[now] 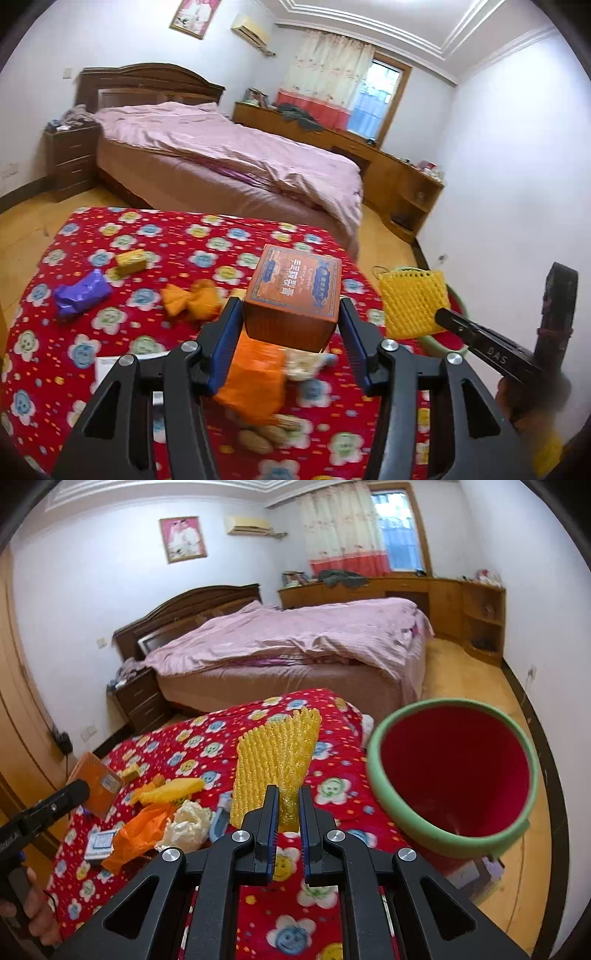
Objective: Collect trash
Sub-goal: 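Carry both items over the red bucket and open both tools to drop them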
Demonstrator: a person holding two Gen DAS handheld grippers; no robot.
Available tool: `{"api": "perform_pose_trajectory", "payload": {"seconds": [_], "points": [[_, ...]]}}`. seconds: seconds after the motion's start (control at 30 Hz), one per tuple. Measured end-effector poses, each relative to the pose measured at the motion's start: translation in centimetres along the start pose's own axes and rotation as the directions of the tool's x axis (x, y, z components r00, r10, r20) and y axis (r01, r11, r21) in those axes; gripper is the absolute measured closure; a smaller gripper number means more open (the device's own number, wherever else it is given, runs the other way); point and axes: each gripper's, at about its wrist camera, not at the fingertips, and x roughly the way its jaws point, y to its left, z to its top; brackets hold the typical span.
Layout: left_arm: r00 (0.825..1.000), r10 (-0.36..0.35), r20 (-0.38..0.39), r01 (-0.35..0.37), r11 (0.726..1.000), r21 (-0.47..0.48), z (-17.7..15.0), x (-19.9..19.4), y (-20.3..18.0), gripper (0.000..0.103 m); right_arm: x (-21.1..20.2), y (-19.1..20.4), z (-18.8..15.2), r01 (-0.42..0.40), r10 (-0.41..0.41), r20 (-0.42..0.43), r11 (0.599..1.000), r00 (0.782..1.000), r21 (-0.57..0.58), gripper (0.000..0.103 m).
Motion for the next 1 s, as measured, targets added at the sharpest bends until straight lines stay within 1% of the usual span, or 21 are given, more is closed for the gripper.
{"api": "perform_pose_trajectory", "payload": {"seconds": [0.07,0.23,0.43,0.6,0.67,0.83,0.97,1.0], "points": [[1.0,-0.023,-0.013,0.023,1.0,0.008,0.1,0.2,-1.2,0.05,-0.8,-1.2,0.0,-0.002,0.002,0.007,1.0,1.0,0.028,0.093],[0.997,-0.049,-0.054,0.052,0.997,0.054,-0.1,1.4,-4.8,0.05,-2.6,-4.1,-0.2,0.019,-0.023,0.044,0.996,0.999,0.087,0.093],[0.989,-0.097,-0.113,0.11,0.987,0.118,0.0,4.3,-9.8,0.05,-4.1,-7.6,-0.3,0.076,-0.087,0.071,0.987,0.994,0.14,0.093],[0.98,-0.121,-0.161,0.15,0.972,0.182,-0.3,7.6,-14.2,0.05,-4.2,-10.7,-0.3,0.123,-0.137,0.073,0.977,0.988,0.174,0.093],[0.977,-0.121,-0.174,0.155,0.969,0.195,-0.5,8.7,-15.5,0.05,-4.1,-11.7,-0.3,0.135,-0.151,0.071,0.973,0.986,0.187,0.093],[0.963,-0.137,-0.232,0.19,0.956,0.226,-1.2,13.0,-18.3,0.05,-3.4,-14.4,-0.6,0.168,-0.184,0.048,0.959,0.982,0.23,0.093],[0.953,-0.142,-0.266,0.211,0.945,0.249,-2.0,16.1,-20.1,0.05,-2.6,-16.0,-0.9,0.214,-0.228,0.029,0.944,0.973,0.252,0.093],[0.949,-0.146,-0.28,0.219,0.944,0.248,-2.2,17.0,-20.4,0.05,-2.4,-16.3,-1.1,0.22,-0.234,0.025,0.941,0.972,0.259,0.093]]}}
